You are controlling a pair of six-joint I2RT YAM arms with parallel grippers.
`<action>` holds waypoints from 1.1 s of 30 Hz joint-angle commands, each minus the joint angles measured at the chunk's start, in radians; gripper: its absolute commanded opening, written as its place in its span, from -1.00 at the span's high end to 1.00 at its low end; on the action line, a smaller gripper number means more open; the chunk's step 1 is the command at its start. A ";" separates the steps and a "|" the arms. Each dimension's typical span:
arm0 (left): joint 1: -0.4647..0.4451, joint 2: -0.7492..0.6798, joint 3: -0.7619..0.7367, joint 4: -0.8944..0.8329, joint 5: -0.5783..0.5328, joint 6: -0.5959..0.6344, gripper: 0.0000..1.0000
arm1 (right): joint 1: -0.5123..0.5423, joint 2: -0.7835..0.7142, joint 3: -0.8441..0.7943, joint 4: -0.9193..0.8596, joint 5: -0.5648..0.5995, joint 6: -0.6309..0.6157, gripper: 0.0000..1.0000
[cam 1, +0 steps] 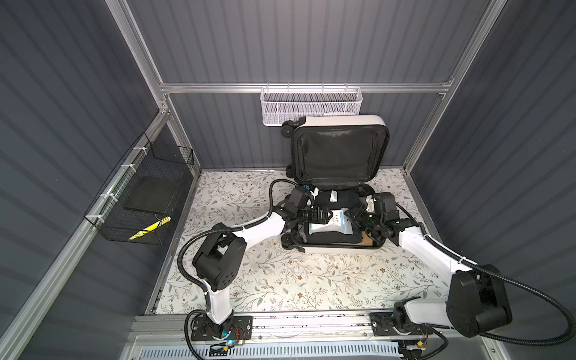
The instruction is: Pack the luggage
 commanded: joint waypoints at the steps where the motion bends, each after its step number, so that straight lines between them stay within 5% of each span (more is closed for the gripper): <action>1: 0.024 -0.090 0.016 -0.101 -0.063 0.074 -0.99 | -0.007 -0.029 0.018 -0.016 -0.001 -0.007 0.25; 10: 0.132 -0.205 0.076 -0.253 -0.134 0.193 -1.00 | -0.009 -0.137 0.028 -0.088 -0.065 -0.058 0.13; 18: 0.215 -0.154 0.305 -0.318 -0.210 0.328 -1.00 | -0.003 -0.341 -0.084 -0.166 -0.106 -0.123 -0.10; 23: 0.227 -0.090 0.413 -0.267 -0.251 0.394 -1.00 | 0.023 -0.425 -0.159 -0.171 -0.149 -0.128 -0.24; 33: 0.251 0.021 0.585 -0.131 -0.262 0.463 -0.66 | 0.097 -0.512 -0.259 -0.175 -0.149 -0.088 -0.42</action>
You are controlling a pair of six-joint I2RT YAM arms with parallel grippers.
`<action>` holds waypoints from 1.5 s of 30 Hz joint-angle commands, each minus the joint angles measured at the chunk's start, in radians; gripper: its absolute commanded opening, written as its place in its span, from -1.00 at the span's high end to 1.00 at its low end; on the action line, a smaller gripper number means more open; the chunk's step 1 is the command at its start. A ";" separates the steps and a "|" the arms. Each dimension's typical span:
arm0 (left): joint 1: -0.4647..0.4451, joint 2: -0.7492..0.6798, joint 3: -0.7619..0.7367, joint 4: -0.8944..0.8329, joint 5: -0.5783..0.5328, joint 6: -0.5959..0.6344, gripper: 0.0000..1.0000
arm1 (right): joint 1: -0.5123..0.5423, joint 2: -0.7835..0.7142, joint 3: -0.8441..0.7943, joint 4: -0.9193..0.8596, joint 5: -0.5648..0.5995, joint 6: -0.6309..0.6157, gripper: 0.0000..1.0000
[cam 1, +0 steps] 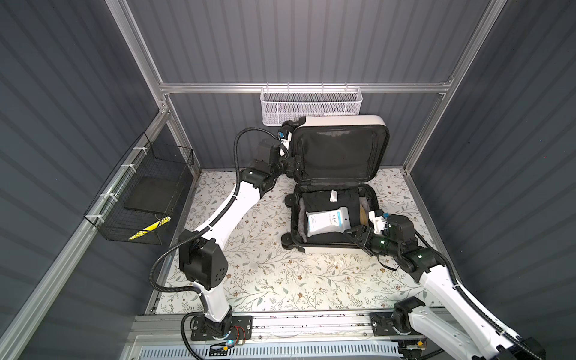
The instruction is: Pack the luggage
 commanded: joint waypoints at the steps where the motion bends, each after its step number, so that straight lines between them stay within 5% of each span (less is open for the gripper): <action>1: 0.011 0.029 0.079 0.069 -0.007 0.040 -0.64 | 0.023 -0.034 -0.035 -0.008 -0.012 0.019 -0.44; 14: 0.033 0.151 0.232 0.135 0.069 0.023 -0.36 | 0.088 -0.208 -0.197 -0.041 -0.017 0.068 -0.59; 25: 0.034 0.200 0.276 0.172 0.097 0.011 0.11 | 0.089 -0.230 -0.287 -0.022 0.007 0.058 -0.60; 36: 0.036 0.206 0.286 0.192 0.138 0.008 1.00 | 0.089 -0.150 -0.300 0.044 0.040 0.042 -0.61; 45: 0.036 0.076 0.130 0.250 0.166 -0.023 1.00 | 0.089 -0.085 -0.294 0.091 0.056 0.030 -0.61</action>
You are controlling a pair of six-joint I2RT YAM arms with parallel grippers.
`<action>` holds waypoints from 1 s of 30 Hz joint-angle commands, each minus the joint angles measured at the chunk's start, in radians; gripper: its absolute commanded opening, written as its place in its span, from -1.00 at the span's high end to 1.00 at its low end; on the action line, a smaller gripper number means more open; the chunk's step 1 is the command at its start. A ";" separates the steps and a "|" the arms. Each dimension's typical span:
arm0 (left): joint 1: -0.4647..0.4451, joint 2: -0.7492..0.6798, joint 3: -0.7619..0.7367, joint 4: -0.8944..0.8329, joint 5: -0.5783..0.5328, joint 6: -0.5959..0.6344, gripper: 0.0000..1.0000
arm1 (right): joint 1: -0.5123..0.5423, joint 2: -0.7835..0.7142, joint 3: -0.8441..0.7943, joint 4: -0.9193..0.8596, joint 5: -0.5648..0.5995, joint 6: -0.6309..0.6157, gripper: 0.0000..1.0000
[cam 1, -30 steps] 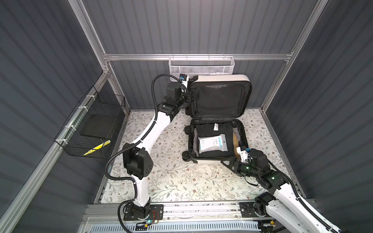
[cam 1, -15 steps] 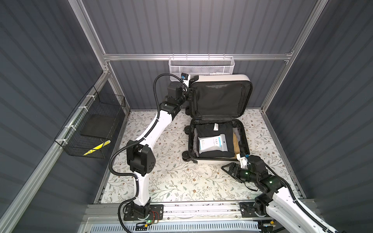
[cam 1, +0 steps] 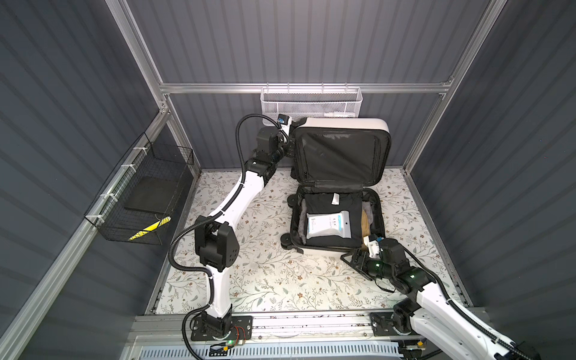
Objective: Pack the luggage
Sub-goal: 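Push the upright suitcase lid down shut with the left gripper while the right withdraws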
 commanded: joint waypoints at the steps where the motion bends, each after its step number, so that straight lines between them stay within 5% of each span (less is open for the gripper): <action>1: -0.010 -0.112 -0.060 0.047 0.092 -0.088 1.00 | 0.004 0.021 -0.002 0.032 0.014 -0.024 -0.61; 10: -0.014 -0.310 -0.321 0.093 0.138 -0.163 1.00 | 0.007 0.000 0.096 -0.026 -0.048 -0.091 -0.59; 18: -0.069 -0.477 -0.537 0.096 0.124 -0.196 1.00 | 0.051 -0.049 0.433 -0.232 -0.119 -0.207 -0.59; 30: -0.223 -0.662 -0.820 0.027 0.084 -0.280 1.00 | 0.055 -0.035 0.723 -0.205 -0.264 -0.129 -0.58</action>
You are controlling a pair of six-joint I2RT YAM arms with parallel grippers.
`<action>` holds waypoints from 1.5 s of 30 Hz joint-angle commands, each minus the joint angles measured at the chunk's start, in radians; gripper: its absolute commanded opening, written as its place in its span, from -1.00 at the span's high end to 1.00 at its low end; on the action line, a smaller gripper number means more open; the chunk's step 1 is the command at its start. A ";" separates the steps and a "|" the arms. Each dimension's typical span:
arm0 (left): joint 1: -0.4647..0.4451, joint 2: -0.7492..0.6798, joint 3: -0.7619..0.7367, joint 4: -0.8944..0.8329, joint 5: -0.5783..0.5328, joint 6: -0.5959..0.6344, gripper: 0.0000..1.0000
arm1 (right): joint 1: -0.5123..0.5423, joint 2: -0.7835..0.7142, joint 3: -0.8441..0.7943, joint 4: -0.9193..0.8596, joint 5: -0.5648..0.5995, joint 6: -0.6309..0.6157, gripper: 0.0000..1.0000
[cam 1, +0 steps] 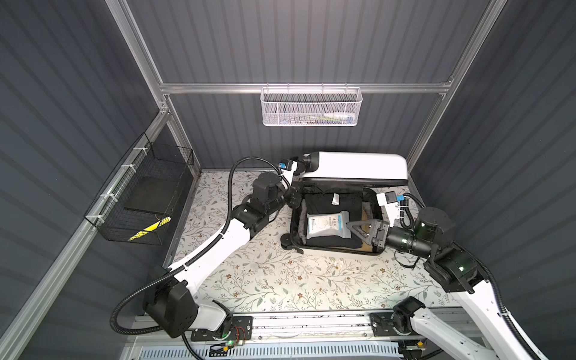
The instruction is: Pack the luggage
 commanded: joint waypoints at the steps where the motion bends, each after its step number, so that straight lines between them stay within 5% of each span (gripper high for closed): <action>1: -0.019 -0.069 -0.045 -0.014 0.054 -0.080 1.00 | 0.008 -0.033 0.036 0.002 -0.071 0.042 -0.58; 2: -0.025 -0.092 -0.058 -0.040 0.057 -0.086 0.96 | 0.008 -0.047 0.041 0.001 -0.060 0.049 -0.57; 6: -0.030 -0.212 -0.135 -0.125 0.053 -0.127 -0.32 | 0.007 -0.085 0.038 -0.034 0.013 0.062 -0.59; 7: -0.030 -0.253 -0.157 -0.151 0.052 -0.140 -0.91 | 0.008 -0.091 0.030 -0.041 0.030 0.067 -0.59; 8: -0.030 -0.291 -0.179 -0.179 0.054 -0.148 -0.99 | 0.008 -0.098 0.019 -0.043 0.045 0.072 -0.59; 15: -0.030 -0.530 -0.271 -0.351 0.001 -0.198 -1.00 | 0.008 -0.137 -0.078 -0.048 0.118 0.112 -0.59; 20: -0.030 -0.522 -0.237 -0.408 -0.047 -0.189 -0.99 | 0.007 -0.163 -0.181 -0.060 0.128 0.134 -0.59; 31: 0.001 -0.148 0.048 -0.495 -0.120 0.038 -1.00 | 0.008 -0.384 -0.509 -0.170 0.215 0.213 -0.53; 37: 0.132 0.069 0.258 -0.488 0.041 0.099 -0.99 | 0.009 -0.549 -0.661 -0.260 0.351 0.292 -0.22; 45: 0.164 0.399 0.601 -0.568 0.066 0.202 -0.99 | 0.008 -0.591 -0.804 -0.201 0.467 0.379 0.21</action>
